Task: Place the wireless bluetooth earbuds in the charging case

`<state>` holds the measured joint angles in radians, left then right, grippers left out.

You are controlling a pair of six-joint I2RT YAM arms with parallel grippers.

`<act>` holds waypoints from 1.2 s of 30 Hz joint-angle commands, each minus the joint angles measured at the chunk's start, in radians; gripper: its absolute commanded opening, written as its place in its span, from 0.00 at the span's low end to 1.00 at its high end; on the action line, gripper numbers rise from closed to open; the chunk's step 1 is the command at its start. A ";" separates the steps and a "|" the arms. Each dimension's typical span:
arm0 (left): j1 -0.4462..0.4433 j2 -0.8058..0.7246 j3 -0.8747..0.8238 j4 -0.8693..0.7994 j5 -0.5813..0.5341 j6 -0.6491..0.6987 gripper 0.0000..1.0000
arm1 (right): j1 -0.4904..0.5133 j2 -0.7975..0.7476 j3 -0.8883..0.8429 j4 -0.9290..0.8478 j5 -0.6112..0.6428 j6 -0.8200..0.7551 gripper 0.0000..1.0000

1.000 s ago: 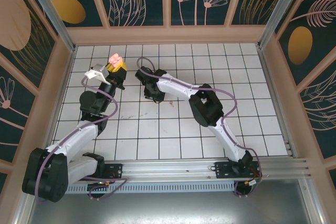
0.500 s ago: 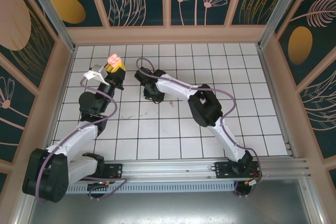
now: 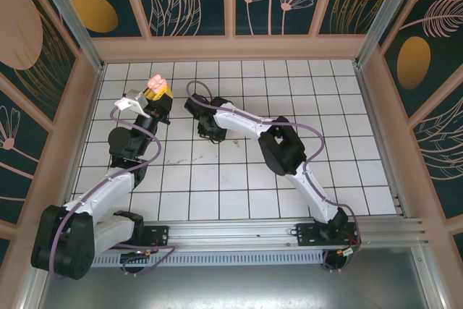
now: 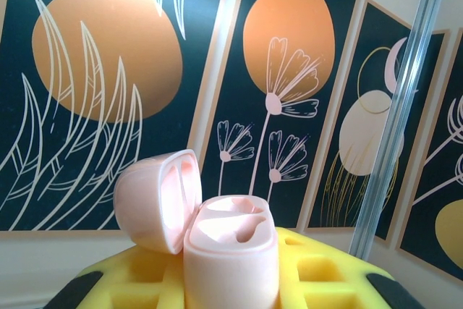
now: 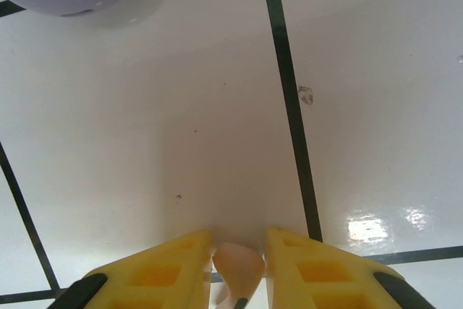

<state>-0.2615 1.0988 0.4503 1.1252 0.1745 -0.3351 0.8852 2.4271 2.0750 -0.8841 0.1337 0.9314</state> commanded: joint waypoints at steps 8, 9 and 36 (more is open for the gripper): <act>0.006 -0.020 0.016 0.021 0.019 -0.015 0.00 | 0.015 0.000 -0.012 0.019 0.003 -0.034 0.21; 0.005 -0.020 0.016 0.022 0.020 -0.016 0.00 | 0.015 -0.005 -0.014 0.018 0.011 -0.044 0.21; 0.007 -0.063 0.041 -0.076 0.099 -0.008 0.00 | 0.067 -0.295 -0.422 0.254 0.066 -0.572 0.19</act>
<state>-0.2615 1.0477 0.4603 1.0405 0.2543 -0.3428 0.9268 2.1796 1.6859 -0.6319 0.2085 0.4698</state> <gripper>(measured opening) 0.244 0.196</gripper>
